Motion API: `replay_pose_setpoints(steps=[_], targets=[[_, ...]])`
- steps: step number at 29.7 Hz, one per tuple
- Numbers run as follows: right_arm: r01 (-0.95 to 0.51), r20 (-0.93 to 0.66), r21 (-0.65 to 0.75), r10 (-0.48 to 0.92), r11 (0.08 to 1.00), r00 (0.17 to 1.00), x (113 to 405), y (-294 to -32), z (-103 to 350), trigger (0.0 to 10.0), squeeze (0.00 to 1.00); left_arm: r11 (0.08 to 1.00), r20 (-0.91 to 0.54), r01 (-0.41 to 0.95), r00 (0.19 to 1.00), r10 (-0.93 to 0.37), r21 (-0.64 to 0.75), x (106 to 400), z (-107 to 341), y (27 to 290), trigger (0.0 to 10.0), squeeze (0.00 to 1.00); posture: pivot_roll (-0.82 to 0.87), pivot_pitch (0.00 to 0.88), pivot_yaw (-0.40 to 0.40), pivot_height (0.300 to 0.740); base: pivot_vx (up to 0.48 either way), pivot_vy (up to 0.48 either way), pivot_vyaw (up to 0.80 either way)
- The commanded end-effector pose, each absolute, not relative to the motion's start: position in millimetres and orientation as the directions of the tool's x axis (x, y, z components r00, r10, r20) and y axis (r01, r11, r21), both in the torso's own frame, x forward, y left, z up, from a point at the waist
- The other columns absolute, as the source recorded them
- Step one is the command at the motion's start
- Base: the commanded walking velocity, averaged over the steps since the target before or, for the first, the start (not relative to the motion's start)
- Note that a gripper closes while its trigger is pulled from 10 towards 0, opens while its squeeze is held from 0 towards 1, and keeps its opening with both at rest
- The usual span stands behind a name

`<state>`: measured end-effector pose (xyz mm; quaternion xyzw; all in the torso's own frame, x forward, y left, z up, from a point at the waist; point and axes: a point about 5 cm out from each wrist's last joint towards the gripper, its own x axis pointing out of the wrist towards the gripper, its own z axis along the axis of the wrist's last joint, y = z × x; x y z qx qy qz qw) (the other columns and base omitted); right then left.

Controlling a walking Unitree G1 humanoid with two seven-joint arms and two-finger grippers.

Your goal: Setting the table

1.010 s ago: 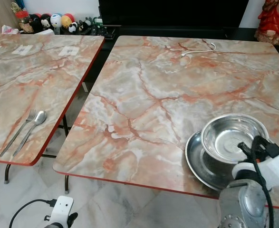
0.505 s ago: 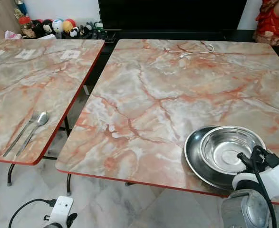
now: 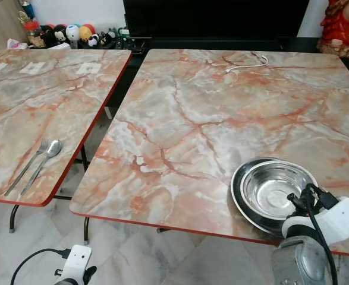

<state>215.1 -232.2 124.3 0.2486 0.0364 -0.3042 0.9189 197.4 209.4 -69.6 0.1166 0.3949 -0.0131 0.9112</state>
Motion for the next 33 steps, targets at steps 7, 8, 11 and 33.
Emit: replay_pose_setpoints(steps=[7, 8, 11, 33], targets=[[0.602, -0.215, 0.440, -0.572, 0.667, 0.791, 217, -232, 123, 10.0, 0.55, 0.970, -0.735, 0.119, 0.674, 0.078, 0.212, 192, -72, 215, 10.0, 0.00, -0.20, 0.101, 0.062, 0.740, 0.000, 0.000, 0.00], [0.608, -0.215, 0.434, -0.580, 0.665, 0.786, 217, -234, 123, 10.0, 0.65, 0.970, -0.735, 0.118, 0.673, 0.078, 0.211, 192, -72, 215, 10.0, 0.00, -0.20, 0.101, 0.062, 0.740, 0.000, 0.000, 0.00], [0.632, -0.213, 0.413, -0.605, 0.656, 0.767, 214, -238, 123, 10.0, 0.50, 0.970, -0.735, 0.117, 0.673, 0.079, 0.211, 192, -72, 215, 10.0, 0.00, -0.20, 0.101, 0.062, 0.740, 0.000, 0.000, 0.00], [0.508, -0.004, 0.123, -0.511, 0.853, 0.860, 212, -229, 147, 10.0, 0.00, 0.971, -0.732, 0.112, 0.676, 0.082, 0.212, 193, -71, 215, 10.0, 0.00, -0.22, 0.091, 0.062, 0.740, 0.000, 0.000, 0.00]])
